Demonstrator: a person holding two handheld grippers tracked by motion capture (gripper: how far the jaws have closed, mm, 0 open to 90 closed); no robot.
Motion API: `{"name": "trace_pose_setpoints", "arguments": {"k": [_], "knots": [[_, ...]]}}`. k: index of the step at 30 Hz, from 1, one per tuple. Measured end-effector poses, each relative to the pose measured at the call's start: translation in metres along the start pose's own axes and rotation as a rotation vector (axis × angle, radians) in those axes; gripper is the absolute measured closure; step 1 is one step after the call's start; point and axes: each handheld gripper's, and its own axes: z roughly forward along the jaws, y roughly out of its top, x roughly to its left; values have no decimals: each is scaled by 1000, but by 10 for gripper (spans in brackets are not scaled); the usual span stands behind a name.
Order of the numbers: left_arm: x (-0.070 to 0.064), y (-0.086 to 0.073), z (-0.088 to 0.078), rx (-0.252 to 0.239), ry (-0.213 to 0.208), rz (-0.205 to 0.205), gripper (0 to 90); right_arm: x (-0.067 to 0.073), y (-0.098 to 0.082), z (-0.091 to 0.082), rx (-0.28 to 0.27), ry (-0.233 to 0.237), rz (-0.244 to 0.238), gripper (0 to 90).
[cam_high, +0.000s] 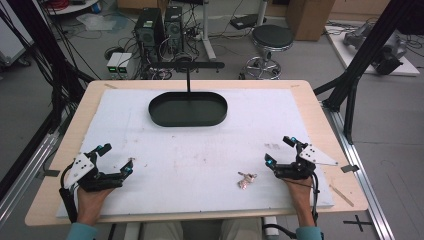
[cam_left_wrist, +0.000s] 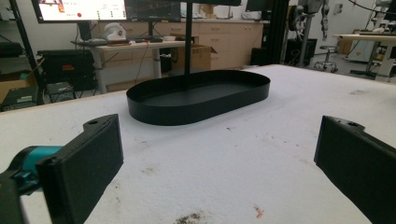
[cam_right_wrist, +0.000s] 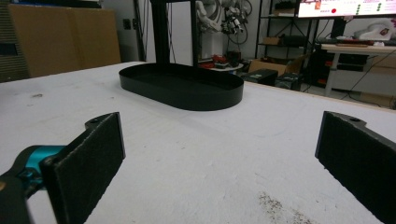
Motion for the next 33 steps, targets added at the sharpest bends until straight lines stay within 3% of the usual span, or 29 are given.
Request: {"name": "trace_pose_setpoints", "arguments": {"k": [9,19,25,26,28,30,33], "knots": [[0,0,1,7,5,-1,17,0,0,0,0,0,8,6],[0,0,1,9,4,1,17,2,0,1,5,-6,-21,6],[-1,0,1,7,5,5,17,-1,1,0,-3,-10,12,6],[-1,0,1,2,5,1,17,-1,3,-1,24,-25,13,6],[-1,0,1,3,5,4,17,-1,5,-1,26,-24,7,6],[-1,0,1,2,4,0,17,-1,19,-5,41,-7,-32,6],[0,0,1,6,3,-1,17,-4,40,-10,53,21,-53,6]]}}
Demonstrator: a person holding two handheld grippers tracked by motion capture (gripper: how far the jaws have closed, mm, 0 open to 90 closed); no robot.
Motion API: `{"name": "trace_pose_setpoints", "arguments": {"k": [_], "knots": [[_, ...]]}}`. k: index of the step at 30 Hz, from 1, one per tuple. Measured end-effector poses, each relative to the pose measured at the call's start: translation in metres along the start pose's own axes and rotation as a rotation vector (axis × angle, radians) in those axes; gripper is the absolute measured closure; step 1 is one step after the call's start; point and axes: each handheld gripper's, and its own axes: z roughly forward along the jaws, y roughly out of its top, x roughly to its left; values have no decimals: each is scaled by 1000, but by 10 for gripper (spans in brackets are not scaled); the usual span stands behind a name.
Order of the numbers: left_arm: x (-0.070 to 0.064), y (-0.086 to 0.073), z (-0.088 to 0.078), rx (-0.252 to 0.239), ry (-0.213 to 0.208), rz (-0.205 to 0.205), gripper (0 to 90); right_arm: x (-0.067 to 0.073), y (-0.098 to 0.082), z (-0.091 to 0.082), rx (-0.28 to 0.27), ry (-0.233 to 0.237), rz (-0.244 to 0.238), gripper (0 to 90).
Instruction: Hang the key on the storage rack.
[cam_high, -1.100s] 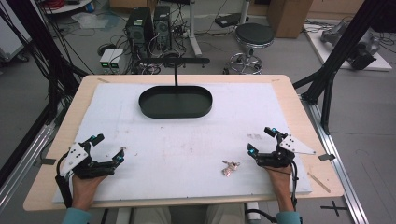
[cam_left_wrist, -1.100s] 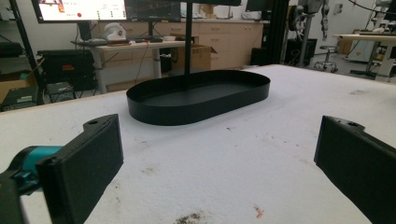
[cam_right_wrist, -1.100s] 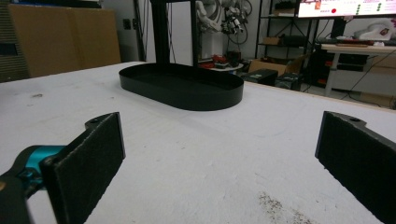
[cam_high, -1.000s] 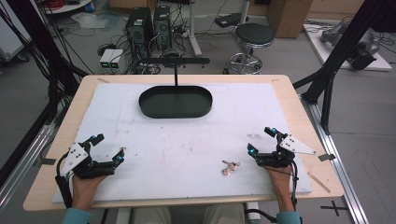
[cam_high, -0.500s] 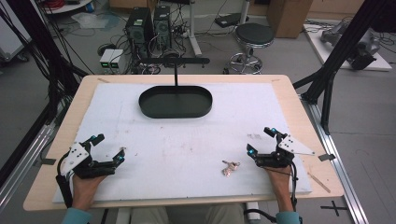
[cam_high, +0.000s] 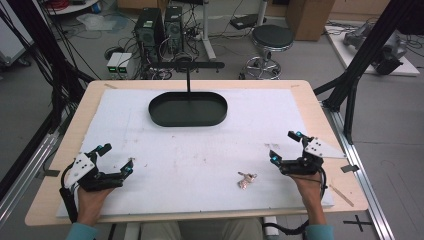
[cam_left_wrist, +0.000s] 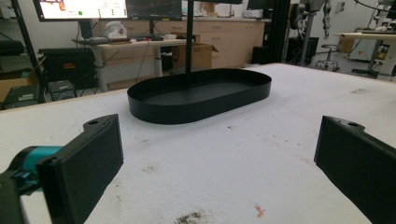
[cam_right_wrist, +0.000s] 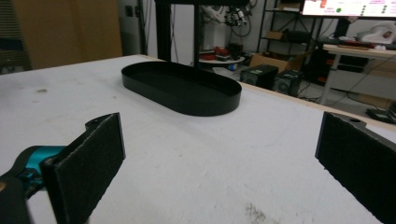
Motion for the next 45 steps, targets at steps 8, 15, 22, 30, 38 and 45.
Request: {"name": "trace_pose_setpoints", "arguments": {"k": [8,15,22,30,38,45], "knots": [[0,0,0,0,-1,0,17,-7,47,-7,75,110,-69,7],[0,0,0,-2,2,2,17,-15,70,-1,124,185,-80,6],[0,0,0,2,-1,-1,17,-18,74,8,245,285,-113,7],[0,0,0,4,-1,0,17,-8,66,26,446,427,-214,7],[0,0,0,4,1,5,17,5,53,42,589,535,-308,7],[0,0,0,4,1,3,17,13,46,51,667,594,-357,7]]}}
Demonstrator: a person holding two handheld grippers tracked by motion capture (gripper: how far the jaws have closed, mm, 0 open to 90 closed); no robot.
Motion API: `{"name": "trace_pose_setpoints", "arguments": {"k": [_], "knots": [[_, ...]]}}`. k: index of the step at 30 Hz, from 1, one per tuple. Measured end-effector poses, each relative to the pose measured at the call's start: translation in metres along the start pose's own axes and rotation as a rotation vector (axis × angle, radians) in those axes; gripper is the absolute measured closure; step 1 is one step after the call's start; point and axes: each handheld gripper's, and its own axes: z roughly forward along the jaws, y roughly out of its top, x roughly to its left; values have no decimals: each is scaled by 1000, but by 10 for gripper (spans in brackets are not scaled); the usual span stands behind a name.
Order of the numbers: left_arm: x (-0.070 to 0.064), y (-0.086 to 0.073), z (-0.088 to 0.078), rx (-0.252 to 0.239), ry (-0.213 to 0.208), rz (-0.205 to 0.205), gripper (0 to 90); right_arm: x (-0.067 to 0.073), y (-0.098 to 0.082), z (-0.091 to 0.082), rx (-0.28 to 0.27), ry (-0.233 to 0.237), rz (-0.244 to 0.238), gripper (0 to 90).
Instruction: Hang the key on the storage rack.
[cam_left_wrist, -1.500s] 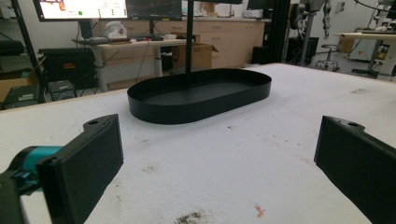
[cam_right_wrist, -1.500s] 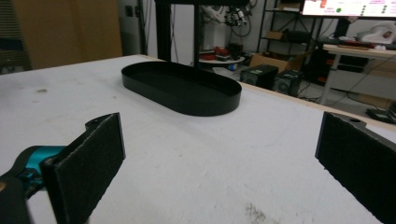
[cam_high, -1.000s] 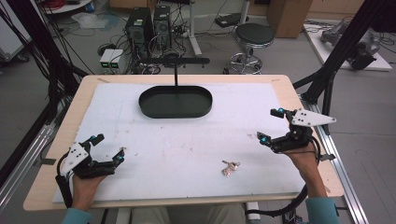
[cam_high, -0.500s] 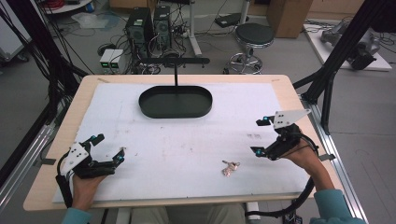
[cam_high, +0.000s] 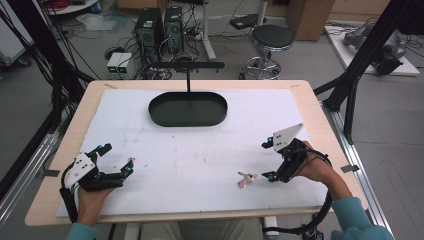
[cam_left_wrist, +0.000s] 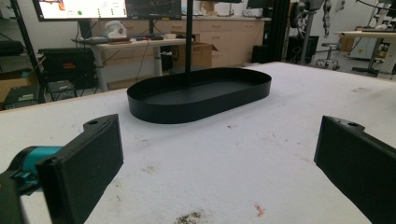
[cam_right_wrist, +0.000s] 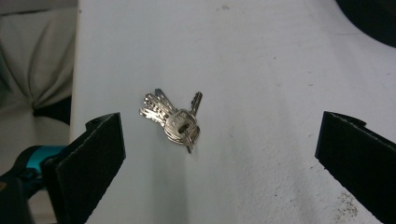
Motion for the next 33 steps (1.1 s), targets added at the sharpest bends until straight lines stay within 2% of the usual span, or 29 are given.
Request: {"name": "trace_pose_setpoints", "arguments": {"k": [2,5,8,11,15,17,20,25,26,29,33], "knots": [[0,0,0,-1,0,-3,17,0,0,2,16,8,4,7],[0,0,0,-2,0,-4,17,0,1,11,48,47,-9,8],[0,0,0,0,-3,-3,17,1,2,16,83,84,-11,53],[0,0,0,-2,0,-1,17,1,2,21,96,94,-21,53],[0,0,0,-2,0,-3,17,1,1,29,141,118,-23,74],[0,0,0,-1,0,-2,17,1,1,31,156,127,-28,166],[0,0,0,-2,1,-2,17,0,1,32,165,129,-30,189],[0,0,0,-2,0,-2,17,-2,1,34,179,141,-32,291],[0,0,0,-1,-1,-1,17,-3,1,35,187,143,-38,342],[0,0,0,-2,0,-2,17,-3,2,34,196,147,-44,414],[0,0,0,-2,0,-1,17,-4,2,37,215,144,-56,480]]}}
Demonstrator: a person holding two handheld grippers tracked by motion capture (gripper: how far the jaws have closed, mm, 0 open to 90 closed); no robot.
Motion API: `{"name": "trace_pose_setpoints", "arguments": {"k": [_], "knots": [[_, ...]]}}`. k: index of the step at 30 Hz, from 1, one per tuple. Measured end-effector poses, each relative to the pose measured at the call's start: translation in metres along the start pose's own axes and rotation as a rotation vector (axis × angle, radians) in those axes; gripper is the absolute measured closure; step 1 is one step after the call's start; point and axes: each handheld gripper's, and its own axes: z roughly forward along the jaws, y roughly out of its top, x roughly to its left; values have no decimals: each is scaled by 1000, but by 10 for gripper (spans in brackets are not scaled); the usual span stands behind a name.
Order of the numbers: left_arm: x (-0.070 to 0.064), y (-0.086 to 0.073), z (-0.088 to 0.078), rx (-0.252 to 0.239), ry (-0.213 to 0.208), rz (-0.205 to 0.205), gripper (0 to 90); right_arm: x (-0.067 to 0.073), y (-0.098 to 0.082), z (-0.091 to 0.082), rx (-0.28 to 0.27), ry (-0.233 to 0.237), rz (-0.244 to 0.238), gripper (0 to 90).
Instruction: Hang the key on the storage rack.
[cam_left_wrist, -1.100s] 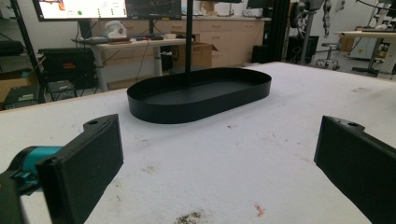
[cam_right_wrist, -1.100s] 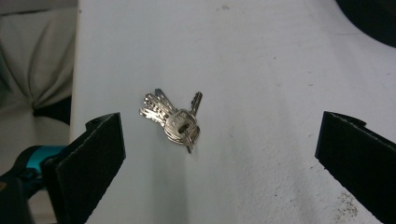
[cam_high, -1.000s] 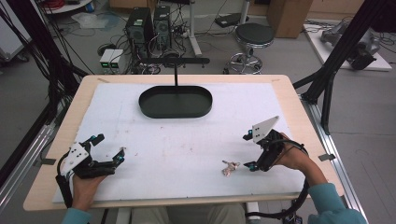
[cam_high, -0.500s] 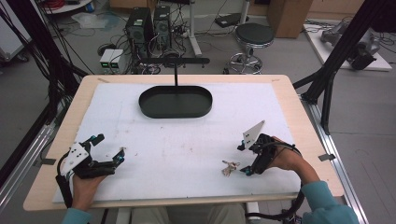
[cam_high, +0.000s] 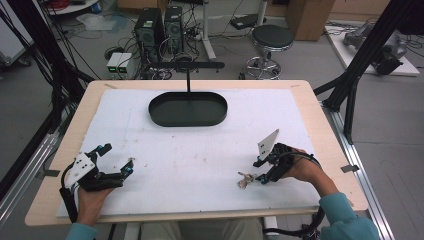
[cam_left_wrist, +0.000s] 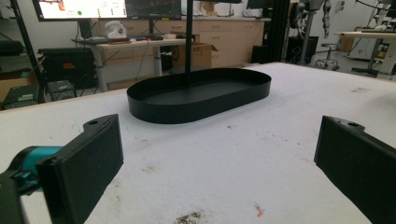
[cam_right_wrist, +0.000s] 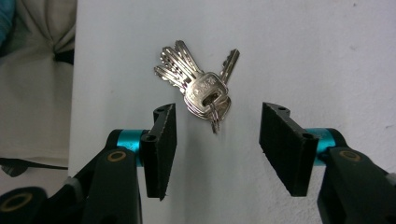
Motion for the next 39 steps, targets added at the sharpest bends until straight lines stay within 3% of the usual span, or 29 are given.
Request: {"name": "trace_pose_setpoints", "arguments": {"k": [5,14,31,39], "knots": [[0,0,0,0,0,-2,17,-1,2,3,11,8,-14,549],[0,0,0,1,-2,0,17,-3,1,5,50,41,37,716],[0,0,0,1,-1,-1,17,-5,2,8,58,58,38,860],[0,0,0,1,-2,-1,17,-5,2,9,62,57,46,879]]}}
